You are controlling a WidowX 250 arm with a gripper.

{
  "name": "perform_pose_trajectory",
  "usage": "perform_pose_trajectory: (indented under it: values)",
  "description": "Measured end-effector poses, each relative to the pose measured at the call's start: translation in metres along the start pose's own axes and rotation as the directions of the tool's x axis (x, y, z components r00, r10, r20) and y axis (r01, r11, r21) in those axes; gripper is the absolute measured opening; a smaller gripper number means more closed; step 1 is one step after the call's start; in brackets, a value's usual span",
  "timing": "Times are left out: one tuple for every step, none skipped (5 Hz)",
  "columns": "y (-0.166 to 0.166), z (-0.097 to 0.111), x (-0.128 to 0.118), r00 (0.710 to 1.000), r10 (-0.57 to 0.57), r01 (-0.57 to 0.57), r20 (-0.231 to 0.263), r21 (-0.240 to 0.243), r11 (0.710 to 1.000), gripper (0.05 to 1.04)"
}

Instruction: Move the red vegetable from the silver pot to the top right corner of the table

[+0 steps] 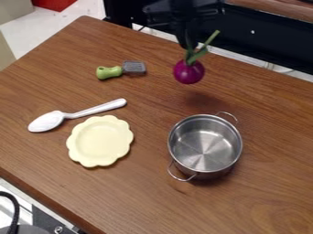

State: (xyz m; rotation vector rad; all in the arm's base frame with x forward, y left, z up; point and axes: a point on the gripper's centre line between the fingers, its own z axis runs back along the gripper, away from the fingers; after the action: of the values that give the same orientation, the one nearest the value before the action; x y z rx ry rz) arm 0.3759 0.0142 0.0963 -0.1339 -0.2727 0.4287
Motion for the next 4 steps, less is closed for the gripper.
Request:
perform_pose_trajectory:
  values:
    - [-0.007,-0.031,0.019,1.000,0.020,-0.019,-0.024,0.051,0.999,0.061]
    - [-0.012,-0.046,0.022,0.999,0.014,-0.011,-0.034,0.071,0.997,0.061]
    - [-0.013,-0.051,0.026,0.998,0.002,0.002,-0.057,0.081,0.997,0.087]
    - [-0.016,-0.050,0.028,0.997,0.012,-0.007,-0.071,0.078,0.997,0.244]
